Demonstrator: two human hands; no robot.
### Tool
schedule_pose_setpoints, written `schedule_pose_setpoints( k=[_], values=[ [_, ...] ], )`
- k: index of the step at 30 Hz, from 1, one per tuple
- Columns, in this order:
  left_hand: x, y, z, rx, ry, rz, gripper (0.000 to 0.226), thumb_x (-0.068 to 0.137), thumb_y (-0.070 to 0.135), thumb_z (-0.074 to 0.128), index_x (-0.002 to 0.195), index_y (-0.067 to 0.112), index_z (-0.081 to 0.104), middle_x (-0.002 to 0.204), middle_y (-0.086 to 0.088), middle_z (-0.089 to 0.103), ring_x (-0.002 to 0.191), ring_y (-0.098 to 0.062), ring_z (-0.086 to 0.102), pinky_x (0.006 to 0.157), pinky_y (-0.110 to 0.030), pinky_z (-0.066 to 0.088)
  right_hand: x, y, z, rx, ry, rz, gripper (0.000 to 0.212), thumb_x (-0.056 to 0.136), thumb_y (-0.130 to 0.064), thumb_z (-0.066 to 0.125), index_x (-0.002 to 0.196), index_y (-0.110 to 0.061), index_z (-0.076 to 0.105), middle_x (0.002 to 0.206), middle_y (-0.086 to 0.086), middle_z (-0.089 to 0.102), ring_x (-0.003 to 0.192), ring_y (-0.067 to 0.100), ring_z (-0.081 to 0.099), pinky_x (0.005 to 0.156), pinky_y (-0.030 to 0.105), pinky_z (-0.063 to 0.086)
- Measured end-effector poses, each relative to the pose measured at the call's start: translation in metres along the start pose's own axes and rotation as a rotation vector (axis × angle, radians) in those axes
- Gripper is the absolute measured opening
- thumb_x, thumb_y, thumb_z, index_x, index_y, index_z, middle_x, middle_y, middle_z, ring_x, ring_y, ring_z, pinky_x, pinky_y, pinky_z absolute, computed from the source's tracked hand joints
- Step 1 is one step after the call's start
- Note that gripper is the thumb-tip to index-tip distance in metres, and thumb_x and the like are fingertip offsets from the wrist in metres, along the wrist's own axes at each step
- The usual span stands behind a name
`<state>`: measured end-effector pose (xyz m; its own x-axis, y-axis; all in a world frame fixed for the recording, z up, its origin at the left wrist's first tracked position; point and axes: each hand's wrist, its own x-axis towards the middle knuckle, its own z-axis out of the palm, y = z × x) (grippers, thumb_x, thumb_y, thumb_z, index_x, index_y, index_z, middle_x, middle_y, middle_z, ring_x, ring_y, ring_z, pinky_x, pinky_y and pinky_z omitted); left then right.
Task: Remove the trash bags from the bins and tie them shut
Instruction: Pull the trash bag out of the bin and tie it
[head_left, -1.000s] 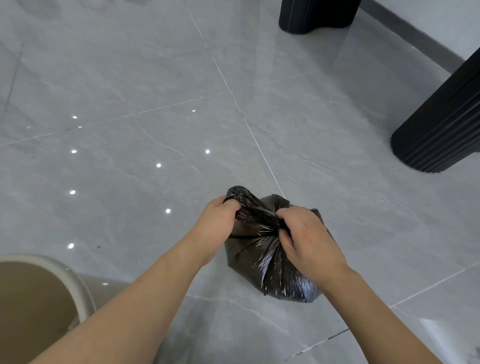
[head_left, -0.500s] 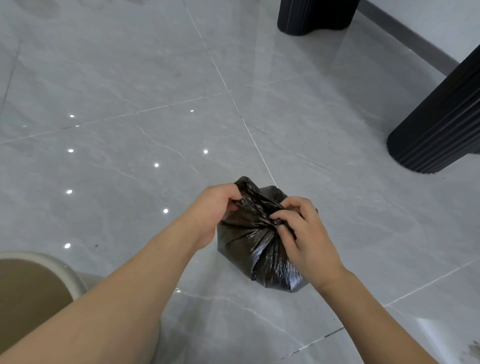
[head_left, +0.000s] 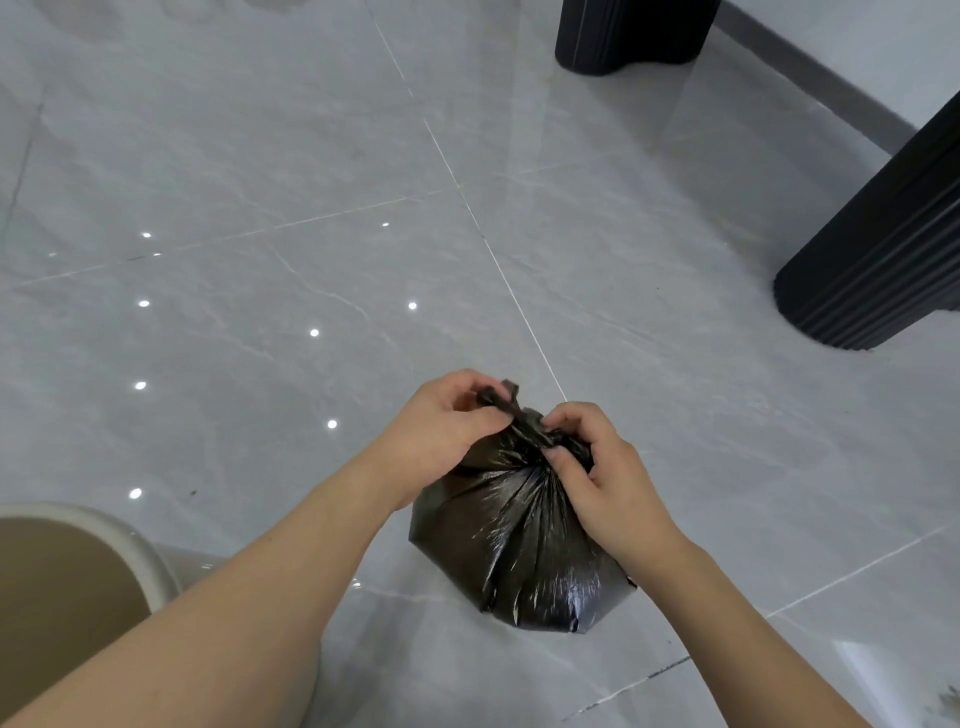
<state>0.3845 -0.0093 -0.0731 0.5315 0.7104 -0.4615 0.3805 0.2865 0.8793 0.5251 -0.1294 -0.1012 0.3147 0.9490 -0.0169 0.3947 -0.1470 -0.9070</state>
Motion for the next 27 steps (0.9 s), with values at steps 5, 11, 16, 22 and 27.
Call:
schedule_pose_setpoints(
  k=[5, 11, 16, 22, 27],
  values=[
    [0.010, -0.002, 0.005, -0.024, 0.193, -0.068, 0.007, 0.086, 0.005, 0.063, 0.090, 0.006, 0.069, 0.070, -0.005, 0.065, 0.059, -0.011, 0.059, 0.055, -0.016, 0.048, -0.003, 0.002, -0.001, -0.140, -0.125, -0.035, 0.045, 0.088, -0.008, 0.058, 0.111, -0.046, 0.046, 0.098, -0.026, 0.054, 0.100, -0.003, 0.053, 0.080, 0.014, 0.038],
    [0.009, 0.000, 0.014, -0.214, 0.214, -0.139, 0.013, 0.088, -0.003, 0.056, 0.094, 0.008, 0.058, 0.084, -0.013, 0.065, 0.059, -0.016, 0.062, 0.052, -0.019, 0.051, 0.001, 0.009, 0.001, -0.336, -0.140, -0.200, 0.037, 0.086, -0.004, 0.056, 0.116, -0.025, 0.061, 0.104, -0.018, 0.054, 0.105, -0.003, 0.048, 0.096, 0.007, 0.031],
    [0.001, -0.013, 0.015, -0.139, 0.195, -0.075, 0.038, 0.082, -0.008, 0.057, 0.097, 0.020, 0.036, 0.096, -0.006, 0.061, 0.086, -0.026, 0.064, 0.082, -0.039, 0.054, 0.000, 0.014, -0.006, -0.309, 0.049, -0.136, 0.023, 0.089, -0.004, 0.059, 0.103, -0.021, 0.069, 0.103, -0.012, 0.053, 0.102, -0.009, 0.049, 0.089, 0.002, 0.031],
    [-0.008, -0.027, 0.021, 0.223, 0.015, 0.116, 0.009, 0.087, 0.011, 0.064, 0.090, 0.019, 0.060, 0.077, 0.007, 0.059, 0.066, -0.009, 0.052, 0.064, -0.020, 0.044, 0.005, 0.005, -0.003, -0.128, 0.149, 0.062, 0.023, 0.083, -0.004, 0.066, 0.089, -0.024, 0.074, 0.104, -0.014, 0.059, 0.101, -0.017, 0.049, 0.086, -0.001, 0.031],
    [-0.009, -0.034, 0.024, 0.462, 0.045, 0.254, 0.013, 0.086, 0.029, 0.066, 0.097, 0.035, 0.066, 0.084, 0.011, 0.064, 0.079, -0.009, 0.061, 0.081, -0.031, 0.050, 0.007, 0.001, -0.006, 0.085, 0.123, 0.247, 0.026, 0.080, -0.005, 0.065, 0.091, -0.028, 0.072, 0.093, -0.013, 0.072, 0.092, 0.002, 0.066, 0.090, 0.029, 0.051]
  ],
)
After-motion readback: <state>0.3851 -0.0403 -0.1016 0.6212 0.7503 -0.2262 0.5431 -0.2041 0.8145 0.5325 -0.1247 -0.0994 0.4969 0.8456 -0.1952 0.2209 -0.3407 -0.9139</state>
